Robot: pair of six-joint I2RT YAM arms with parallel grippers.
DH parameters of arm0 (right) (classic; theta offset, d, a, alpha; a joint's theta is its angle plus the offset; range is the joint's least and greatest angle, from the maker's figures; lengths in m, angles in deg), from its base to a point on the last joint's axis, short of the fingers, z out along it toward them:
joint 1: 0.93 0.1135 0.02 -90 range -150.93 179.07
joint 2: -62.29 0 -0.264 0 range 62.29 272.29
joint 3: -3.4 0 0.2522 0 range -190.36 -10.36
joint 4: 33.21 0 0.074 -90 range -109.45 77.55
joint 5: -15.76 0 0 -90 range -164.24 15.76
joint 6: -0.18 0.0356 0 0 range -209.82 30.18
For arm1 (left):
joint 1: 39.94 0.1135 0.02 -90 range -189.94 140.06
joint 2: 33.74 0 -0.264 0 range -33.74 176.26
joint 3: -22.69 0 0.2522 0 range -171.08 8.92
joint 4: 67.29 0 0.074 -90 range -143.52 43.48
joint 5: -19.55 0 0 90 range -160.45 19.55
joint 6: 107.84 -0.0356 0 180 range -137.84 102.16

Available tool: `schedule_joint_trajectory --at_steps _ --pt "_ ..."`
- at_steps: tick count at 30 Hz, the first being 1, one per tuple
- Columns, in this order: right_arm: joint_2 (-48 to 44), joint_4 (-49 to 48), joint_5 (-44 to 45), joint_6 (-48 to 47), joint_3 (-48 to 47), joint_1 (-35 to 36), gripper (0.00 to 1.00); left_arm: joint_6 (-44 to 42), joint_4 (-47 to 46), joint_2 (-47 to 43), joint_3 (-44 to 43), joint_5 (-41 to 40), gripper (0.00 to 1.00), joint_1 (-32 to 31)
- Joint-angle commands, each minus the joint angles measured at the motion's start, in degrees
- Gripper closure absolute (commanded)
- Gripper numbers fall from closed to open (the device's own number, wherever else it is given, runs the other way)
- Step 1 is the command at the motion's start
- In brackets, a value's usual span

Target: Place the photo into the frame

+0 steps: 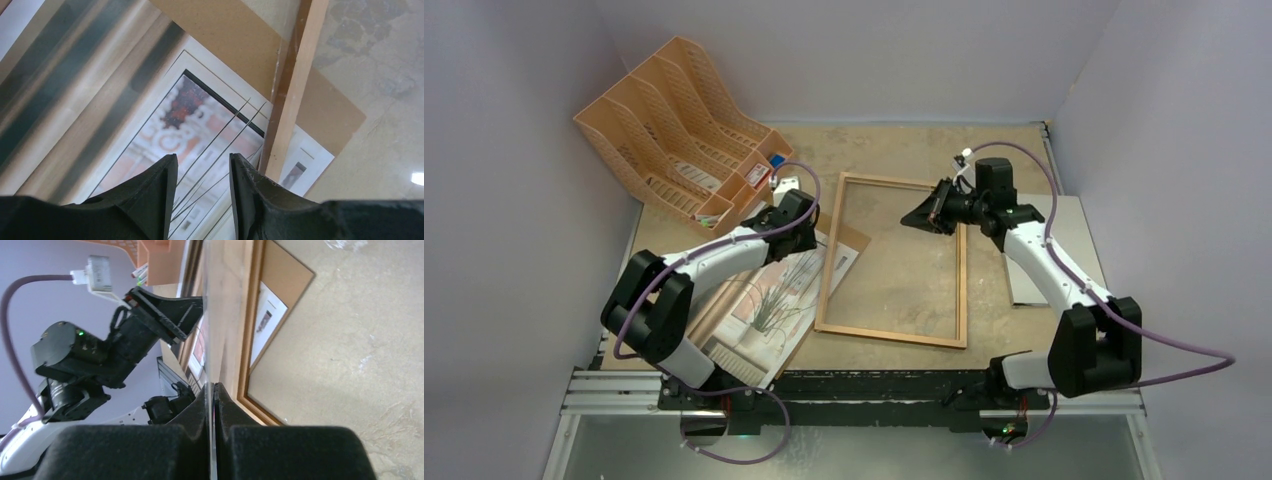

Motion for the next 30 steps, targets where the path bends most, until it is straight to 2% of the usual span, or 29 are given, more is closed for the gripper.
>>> schedule_joint_trajectory --at_steps 1,12,17,21,30 --pt "-0.55 -5.87 2.06 1.1 3.38 -0.63 1.0 1.19 -3.62 -1.41 0.33 -1.98 0.55 0.45" --pt "-3.97 -9.27 7.49 -6.16 9.96 -3.38 1.0 -0.62 -10.74 0.19 2.02 7.03 0.56 0.94" --pt "-4.53 -10.86 7.05 -8.56 12.12 -4.5 1.0 -1.56 -12.41 3.07 0.7 12.0 0.54 1.63" --pt "-2.2 -4.88 6.15 -13.55 10.17 -4.88 1.0 -3.14 -13.72 4.99 -0.04 17.29 0.54 2.45" --pt "-0.3 -1.19 6.06 -17.33 7.99 -6.67 1.0 -5.47 -14.7 9.04 -2.59 24.97 0.58 3.59"
